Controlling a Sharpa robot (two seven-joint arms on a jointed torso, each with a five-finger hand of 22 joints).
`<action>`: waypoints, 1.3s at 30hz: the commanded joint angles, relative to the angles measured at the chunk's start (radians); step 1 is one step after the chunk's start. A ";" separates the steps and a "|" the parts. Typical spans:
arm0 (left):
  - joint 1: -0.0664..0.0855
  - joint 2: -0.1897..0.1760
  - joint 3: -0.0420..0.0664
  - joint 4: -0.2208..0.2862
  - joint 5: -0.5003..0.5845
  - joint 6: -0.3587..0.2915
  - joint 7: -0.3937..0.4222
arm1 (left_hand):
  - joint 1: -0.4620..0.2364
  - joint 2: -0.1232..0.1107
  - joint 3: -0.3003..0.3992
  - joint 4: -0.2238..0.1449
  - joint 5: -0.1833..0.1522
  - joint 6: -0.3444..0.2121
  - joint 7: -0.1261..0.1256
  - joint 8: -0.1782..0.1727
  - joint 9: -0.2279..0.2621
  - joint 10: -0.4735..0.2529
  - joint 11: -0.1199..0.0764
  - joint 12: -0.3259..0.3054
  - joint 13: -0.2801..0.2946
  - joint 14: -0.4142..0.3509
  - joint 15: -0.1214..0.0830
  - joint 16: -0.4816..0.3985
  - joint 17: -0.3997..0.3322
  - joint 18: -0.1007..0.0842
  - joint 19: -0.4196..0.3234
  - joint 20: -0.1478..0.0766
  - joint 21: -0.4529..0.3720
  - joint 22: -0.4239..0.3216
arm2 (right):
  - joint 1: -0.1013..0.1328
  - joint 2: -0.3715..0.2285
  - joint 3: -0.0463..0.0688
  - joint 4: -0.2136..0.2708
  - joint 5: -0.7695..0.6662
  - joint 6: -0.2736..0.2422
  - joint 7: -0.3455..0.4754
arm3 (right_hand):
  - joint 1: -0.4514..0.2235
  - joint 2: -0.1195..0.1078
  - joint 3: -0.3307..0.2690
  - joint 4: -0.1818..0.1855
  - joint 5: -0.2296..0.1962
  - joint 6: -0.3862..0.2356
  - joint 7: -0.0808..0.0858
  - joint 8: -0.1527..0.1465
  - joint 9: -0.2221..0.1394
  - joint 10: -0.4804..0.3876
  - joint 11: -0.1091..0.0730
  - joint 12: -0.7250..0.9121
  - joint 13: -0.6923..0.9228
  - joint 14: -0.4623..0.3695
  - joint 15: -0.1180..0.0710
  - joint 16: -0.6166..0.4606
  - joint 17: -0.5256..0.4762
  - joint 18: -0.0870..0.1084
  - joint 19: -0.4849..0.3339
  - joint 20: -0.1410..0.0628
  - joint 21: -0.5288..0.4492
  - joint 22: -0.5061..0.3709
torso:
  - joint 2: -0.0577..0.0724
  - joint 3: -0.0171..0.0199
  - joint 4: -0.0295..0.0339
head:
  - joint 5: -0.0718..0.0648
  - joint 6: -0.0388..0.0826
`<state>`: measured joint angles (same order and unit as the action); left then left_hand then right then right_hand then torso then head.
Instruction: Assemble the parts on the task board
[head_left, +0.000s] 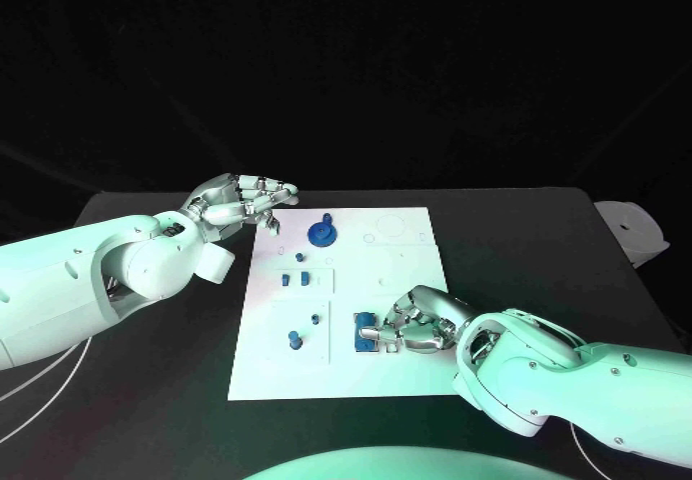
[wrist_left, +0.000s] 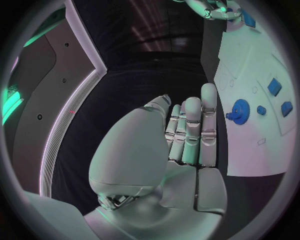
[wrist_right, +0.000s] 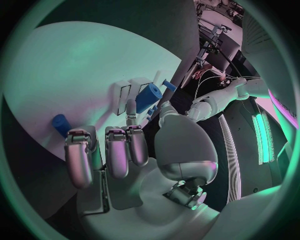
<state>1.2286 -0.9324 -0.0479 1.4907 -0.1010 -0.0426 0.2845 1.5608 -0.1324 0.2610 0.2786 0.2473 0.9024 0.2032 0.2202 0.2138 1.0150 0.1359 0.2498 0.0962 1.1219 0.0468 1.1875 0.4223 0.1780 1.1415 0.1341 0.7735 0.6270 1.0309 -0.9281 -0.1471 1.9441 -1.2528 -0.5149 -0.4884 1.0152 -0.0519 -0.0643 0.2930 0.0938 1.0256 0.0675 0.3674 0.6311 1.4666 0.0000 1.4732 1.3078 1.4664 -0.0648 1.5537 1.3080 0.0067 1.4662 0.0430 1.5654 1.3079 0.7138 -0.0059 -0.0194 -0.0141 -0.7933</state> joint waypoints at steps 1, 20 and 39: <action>0.000 0.000 0.001 0.003 -0.001 0.016 0.004 | 0.003 -0.011 0.008 0.001 -0.003 -0.006 0.001 0.003 -0.001 -0.005 -0.002 0.004 0.001 -0.006 0.003 -0.001 -0.002 0.006 -0.004 -0.001 -0.005 -0.001 | 0.000 -0.007 0.000 0.009 -0.034 -0.013 0.027 | 0.107 0.011 -0.001 -0.008 0.091 -0.003 -0.004 0.009 0.006 0.057 -0.010 -0.002 0.201 0.096 -0.008 0.004 0.221 -0.007 0.105 -0.008 0.005 0.263 | 0.000 0.0009 0.0000 | 0.000 0.001; 0.000 0.001 0.001 0.001 -0.001 0.018 0.002 | 0.003 -0.011 0.008 0.001 -0.003 -0.006 0.001 0.003 -0.001 -0.005 -0.002 0.004 0.001 -0.006 0.003 -0.001 -0.002 0.006 -0.004 -0.001 -0.005 -0.001 | -0.001 -0.010 0.000 0.014 -0.029 0.003 0.052 | 0.240 0.010 -0.015 -0.004 0.100 0.022 -0.018 0.036 0.021 0.065 -0.022 0.010 0.210 0.099 -0.017 0.008 0.234 -0.007 0.105 -0.015 0.005 0.263 | 0.000 -0.0003 0.0013 | -0.001 0.002; 0.000 -0.001 0.001 0.001 -0.001 0.019 -0.001 | 0.003 -0.011 0.008 0.001 -0.003 -0.006 0.001 0.003 -0.001 -0.005 -0.002 0.004 0.001 -0.006 0.003 -0.001 -0.002 0.006 -0.004 -0.001 -0.005 -0.001 | -0.001 -0.007 0.000 0.016 -0.052 0.001 0.057 | 0.324 0.011 -0.015 -0.006 0.079 0.023 -0.027 0.051 0.030 0.067 -0.030 0.013 0.213 0.099 -0.025 0.009 0.237 -0.007 0.105 -0.023 0.005 0.263 | 0.000 0.0006 -0.0004 | 0.001 -0.002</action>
<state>1.2286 -0.9340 -0.0479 1.4898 -0.1010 -0.0415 0.2802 1.5609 -0.1324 0.2610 0.2787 0.2473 0.9024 0.2032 0.2201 0.2141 1.0150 0.1359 0.2498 0.0962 1.1220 0.0469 1.1875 0.4215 0.1781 1.1415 0.1341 0.7735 0.6272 1.0313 -0.9345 -0.1461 1.9597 -1.2799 -0.5178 -0.4378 1.3314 -0.0405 -0.0818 0.2864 0.1777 1.0467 0.0465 0.4140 0.6597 1.4668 -0.0216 1.4836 1.3090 1.4631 -0.0826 1.5577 1.3076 0.0068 1.4680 0.0269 1.5654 1.3074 0.7141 -0.0056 -0.0197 -0.0136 -0.7968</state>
